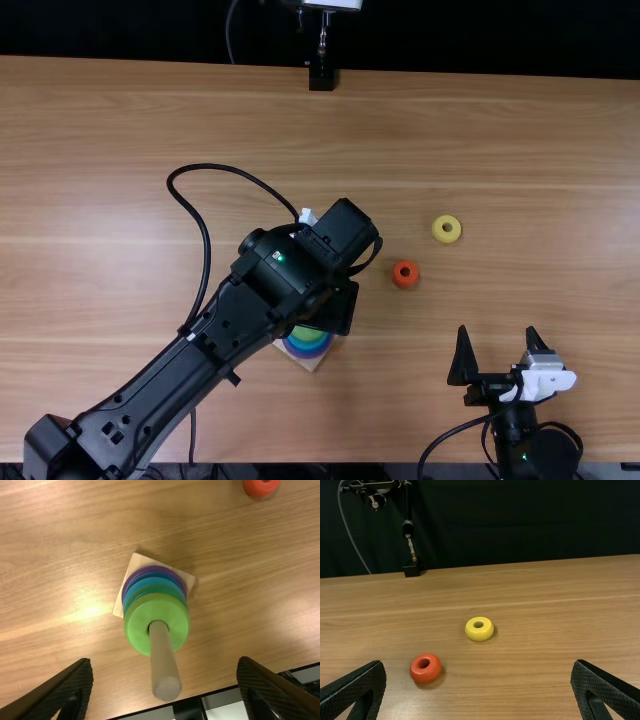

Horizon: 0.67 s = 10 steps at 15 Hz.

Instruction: Build the Hanoi tower: stack the rings onto the peg from bottom to top in this color order: purple, dark blue, light blue, dark green, light green, yellow, orange.

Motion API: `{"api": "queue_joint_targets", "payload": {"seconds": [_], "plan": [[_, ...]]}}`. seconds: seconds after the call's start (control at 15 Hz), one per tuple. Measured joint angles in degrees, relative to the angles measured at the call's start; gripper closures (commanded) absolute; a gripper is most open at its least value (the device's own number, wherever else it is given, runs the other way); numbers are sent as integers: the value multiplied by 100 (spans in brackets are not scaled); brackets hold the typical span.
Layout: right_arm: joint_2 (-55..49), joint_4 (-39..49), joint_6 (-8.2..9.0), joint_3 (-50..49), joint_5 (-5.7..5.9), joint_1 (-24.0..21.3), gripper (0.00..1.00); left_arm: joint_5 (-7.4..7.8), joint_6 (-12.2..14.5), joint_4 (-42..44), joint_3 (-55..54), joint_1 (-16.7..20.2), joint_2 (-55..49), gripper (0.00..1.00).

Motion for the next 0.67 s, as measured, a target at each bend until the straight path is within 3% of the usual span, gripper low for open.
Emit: {"api": "queue_joint_targets", "payload": {"seconds": [0.33,0.47,0.67], "plan": [[0,-2,0,0,0,0,0,42,9,162,-101,33,0,0],[0,-2,-2,0,-2,0,0,52,46,914,-101,175,0,0],[0,-4,-2,0,0,0,0,68,219,2761,-133,855,-234,0]]}}
